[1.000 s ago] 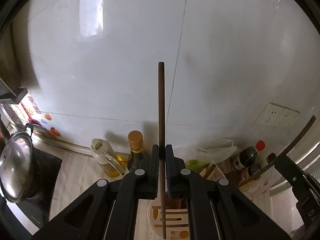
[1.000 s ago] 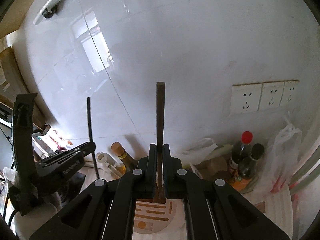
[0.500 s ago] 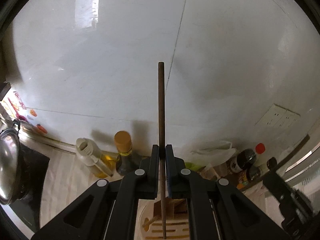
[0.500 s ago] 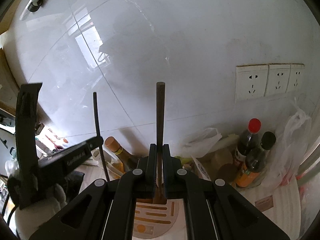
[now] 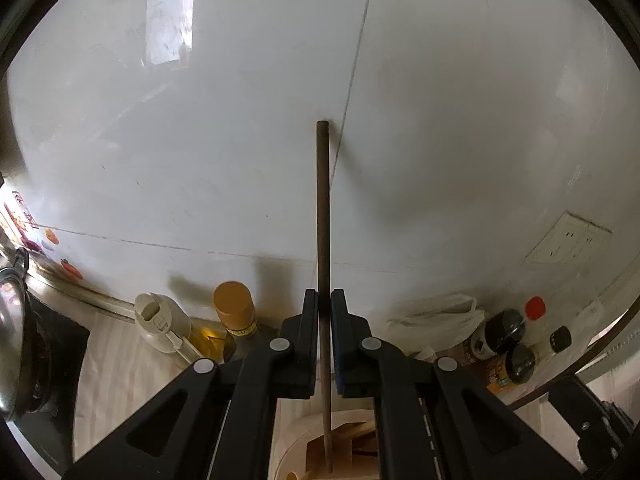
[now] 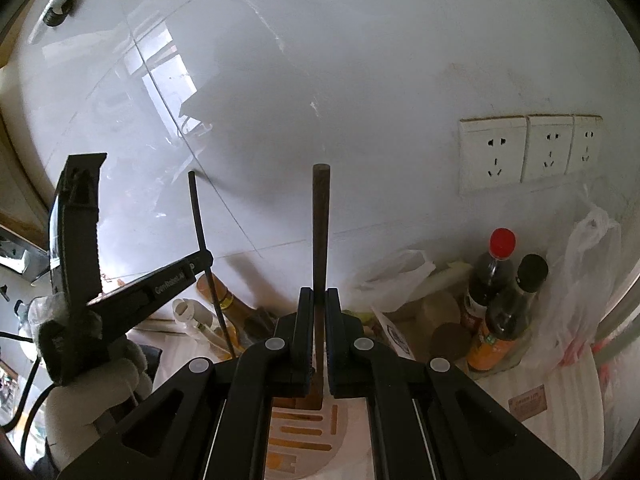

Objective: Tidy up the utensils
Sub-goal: 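Lower both dark chopsticks into the slots of the pink holder, then open both grippers and move them back down to the counter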

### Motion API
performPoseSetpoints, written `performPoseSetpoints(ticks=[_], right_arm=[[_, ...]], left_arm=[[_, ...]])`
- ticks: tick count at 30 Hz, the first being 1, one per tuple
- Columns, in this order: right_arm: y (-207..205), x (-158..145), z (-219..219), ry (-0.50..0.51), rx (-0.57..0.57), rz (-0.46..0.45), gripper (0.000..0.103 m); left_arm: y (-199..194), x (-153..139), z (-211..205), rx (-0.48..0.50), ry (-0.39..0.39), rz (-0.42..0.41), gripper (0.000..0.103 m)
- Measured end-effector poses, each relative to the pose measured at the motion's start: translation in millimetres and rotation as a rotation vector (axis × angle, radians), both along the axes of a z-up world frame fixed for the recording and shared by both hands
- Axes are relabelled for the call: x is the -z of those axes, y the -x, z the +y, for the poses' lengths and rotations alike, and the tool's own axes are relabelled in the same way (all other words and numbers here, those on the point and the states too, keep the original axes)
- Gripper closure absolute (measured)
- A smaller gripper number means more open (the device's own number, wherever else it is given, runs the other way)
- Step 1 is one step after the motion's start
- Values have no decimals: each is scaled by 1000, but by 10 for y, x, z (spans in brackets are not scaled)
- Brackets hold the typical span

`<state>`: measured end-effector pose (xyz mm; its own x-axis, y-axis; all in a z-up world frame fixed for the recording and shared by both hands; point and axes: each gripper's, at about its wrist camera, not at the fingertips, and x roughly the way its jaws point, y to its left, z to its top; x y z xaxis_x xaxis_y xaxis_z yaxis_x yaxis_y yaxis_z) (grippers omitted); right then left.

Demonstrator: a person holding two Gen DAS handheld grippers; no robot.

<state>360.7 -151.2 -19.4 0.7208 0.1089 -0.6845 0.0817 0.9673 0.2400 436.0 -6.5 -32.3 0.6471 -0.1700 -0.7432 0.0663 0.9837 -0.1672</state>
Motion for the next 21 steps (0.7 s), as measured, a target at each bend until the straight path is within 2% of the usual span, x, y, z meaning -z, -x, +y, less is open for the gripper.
performPoseSetpoints(ticks=[15, 20, 21], right_arm=[[69, 81, 72, -16, -24, 35, 98], [79, 125, 102, -34, -39, 57, 97], [89, 123, 106, -39, -45, 60, 97]], left_arm=[[279, 121, 1, 43, -34, 43, 99], [406, 5, 110, 14, -39, 55, 95], [440, -36, 140, 4, -44, 50, 91]])
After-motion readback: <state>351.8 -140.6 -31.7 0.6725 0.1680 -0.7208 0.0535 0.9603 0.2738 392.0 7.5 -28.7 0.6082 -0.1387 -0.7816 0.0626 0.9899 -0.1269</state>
